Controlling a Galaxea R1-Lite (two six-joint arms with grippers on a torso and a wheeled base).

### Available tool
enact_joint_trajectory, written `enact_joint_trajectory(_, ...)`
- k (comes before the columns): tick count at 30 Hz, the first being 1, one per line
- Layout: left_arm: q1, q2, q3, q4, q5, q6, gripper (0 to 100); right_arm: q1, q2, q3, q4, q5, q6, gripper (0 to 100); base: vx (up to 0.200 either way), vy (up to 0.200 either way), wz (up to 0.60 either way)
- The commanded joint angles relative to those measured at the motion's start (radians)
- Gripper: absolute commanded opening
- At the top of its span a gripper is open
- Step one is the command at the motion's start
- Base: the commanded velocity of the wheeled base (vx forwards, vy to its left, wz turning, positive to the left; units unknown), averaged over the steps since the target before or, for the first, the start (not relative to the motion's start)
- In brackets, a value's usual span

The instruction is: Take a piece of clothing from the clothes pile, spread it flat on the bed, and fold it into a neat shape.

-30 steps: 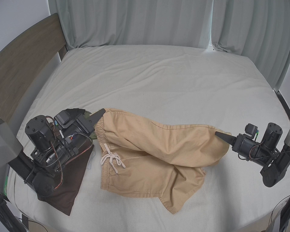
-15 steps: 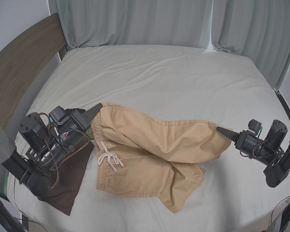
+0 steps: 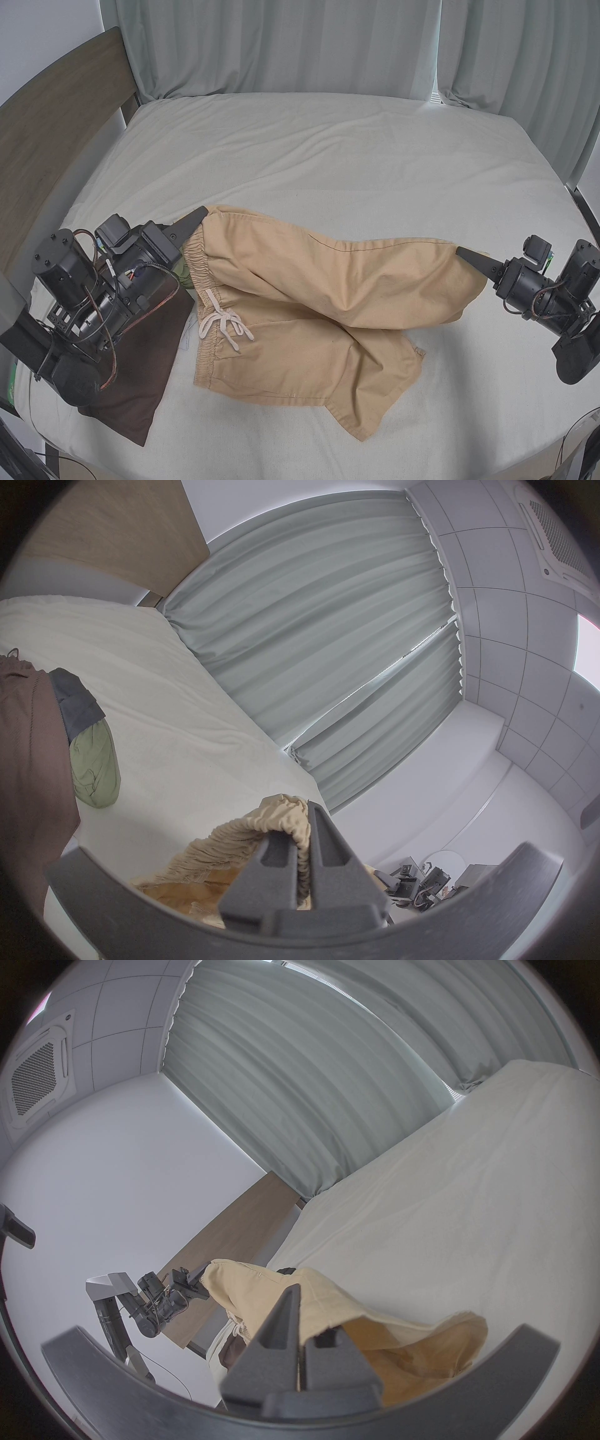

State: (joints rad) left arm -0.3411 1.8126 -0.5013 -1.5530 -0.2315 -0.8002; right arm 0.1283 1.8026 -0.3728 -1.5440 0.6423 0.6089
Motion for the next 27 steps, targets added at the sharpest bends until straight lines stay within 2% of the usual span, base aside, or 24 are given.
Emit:
enact_joint_trajectory(1,0.004,-0.001,-0.003,-0.001,0.000,-0.001,0,-0.007,-0.006,-0.005,-0.001,0.000,0.000,0,0.000,0.000,0.00)
enact_joint_trajectory(27,0.030,-0.001,-0.002,-0.001,-0.012,0.001,0,-0.033,-0.028,-0.026,-0.001,-0.003,0.000,0,0.000,0.000,0.00)
